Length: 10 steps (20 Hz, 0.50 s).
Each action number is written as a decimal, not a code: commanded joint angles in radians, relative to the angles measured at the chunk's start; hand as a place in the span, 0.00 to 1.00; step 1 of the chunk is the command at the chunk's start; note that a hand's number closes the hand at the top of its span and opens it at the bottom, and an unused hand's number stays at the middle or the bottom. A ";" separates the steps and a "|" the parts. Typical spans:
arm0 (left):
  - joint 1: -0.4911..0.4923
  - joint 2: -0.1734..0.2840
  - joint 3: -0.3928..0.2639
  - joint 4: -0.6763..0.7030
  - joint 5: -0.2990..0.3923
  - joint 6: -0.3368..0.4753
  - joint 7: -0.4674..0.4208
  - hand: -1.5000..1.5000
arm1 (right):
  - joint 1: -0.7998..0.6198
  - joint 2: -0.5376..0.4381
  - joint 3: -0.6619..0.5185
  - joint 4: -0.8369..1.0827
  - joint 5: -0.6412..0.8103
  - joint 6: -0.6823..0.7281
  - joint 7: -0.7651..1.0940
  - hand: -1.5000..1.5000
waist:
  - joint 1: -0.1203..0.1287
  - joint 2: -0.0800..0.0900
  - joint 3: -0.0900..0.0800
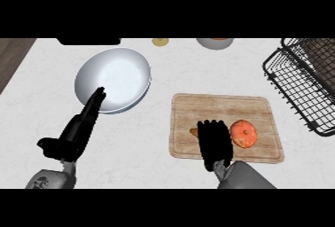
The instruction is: Pick the croissant from the cutting board and place it in the tiered basket
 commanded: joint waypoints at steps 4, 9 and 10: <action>-0.038 -0.049 -0.007 0.089 -0.019 0.009 0.058 0.50 | -0.024 0.043 -0.001 0.107 0.068 -0.134 -0.142 1.00 | -0.002 0.014 -0.012; -0.050 -0.034 0.024 0.107 0.000 -0.038 0.061 0.50 | -0.034 0.076 -0.018 0.110 0.094 -0.126 -0.164 1.00 | -0.004 0.014 -0.012; -0.004 -0.056 -0.005 0.102 -0.035 -0.022 0.014 0.50 | -0.053 0.046 -0.059 0.099 0.083 -0.108 -0.184 1.00 | -0.003 0.013 -0.012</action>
